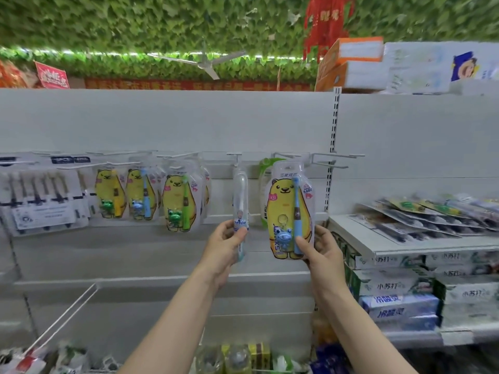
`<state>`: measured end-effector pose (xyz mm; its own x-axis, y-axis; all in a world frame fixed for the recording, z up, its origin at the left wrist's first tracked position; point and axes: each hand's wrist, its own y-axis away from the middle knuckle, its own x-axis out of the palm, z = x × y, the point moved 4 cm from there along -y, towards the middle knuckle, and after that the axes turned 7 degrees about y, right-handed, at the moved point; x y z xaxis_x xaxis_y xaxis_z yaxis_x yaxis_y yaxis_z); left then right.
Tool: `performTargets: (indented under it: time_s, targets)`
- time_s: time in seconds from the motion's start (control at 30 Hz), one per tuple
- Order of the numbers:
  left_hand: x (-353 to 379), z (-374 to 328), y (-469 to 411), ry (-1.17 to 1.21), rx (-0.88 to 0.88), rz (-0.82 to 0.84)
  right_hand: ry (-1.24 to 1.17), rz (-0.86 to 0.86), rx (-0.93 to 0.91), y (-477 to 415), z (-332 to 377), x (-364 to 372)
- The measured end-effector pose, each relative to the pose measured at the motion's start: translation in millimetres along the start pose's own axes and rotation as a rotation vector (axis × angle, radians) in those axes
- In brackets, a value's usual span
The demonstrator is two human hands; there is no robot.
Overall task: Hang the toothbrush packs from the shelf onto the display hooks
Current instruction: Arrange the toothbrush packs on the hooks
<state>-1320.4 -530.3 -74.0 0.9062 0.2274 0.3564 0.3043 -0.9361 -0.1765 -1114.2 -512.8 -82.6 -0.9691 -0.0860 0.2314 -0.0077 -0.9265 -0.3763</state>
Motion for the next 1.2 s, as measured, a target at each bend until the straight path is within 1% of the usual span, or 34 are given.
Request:
performTargets:
  time_s: [0.23,0.63,0.93,1.2]
  targets:
    - [-10.3,2.2,-16.9,0.069,0.004,0.002,0.032,0.008,-0.015,-13.4,-9.4,10.4]
    - [-22.3,1.0,-48.1,0.002,-0.016,0.01,0.0,0.029,-0.02,-20.4,-15.7,24.6]
    - [-25.6,10.3,-77.0,-0.003,-0.058,-0.017,-0.02,0.053,0.01,-29.0,-26.1,25.7]
    - [-24.8,23.9,-120.2,0.02,-0.096,-0.035,-0.013,0.075,0.016,-45.1,-39.1,21.4]
